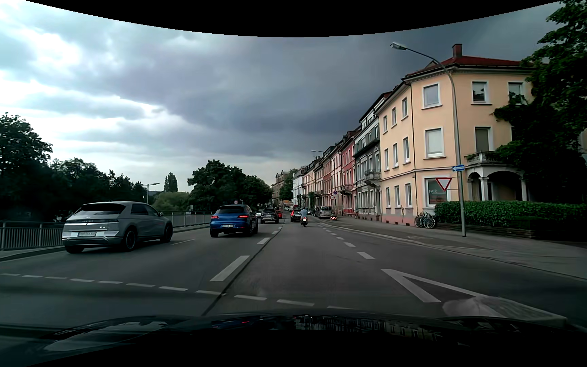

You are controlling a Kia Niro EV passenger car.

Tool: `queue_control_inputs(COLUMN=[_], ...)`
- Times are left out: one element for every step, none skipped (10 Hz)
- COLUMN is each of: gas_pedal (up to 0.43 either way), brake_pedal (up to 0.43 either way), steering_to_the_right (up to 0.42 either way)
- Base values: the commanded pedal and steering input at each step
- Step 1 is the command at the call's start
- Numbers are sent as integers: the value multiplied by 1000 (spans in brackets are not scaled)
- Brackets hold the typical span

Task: Follow the waypoints while adhering to traffic rules and regulations

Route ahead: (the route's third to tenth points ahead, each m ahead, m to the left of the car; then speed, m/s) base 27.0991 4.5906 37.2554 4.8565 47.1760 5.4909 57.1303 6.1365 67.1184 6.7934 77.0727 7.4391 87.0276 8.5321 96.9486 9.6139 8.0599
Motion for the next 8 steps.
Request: queue_control_inputs(gas_pedal=[79, 79, 79, 79, 79, 79, 79, 79], brake_pedal=[0, 0, 0, 0, 0, 0, 0, 0], steering_to_the_right=[-5, -4, -4, -4, -4, -3, -3, -3])
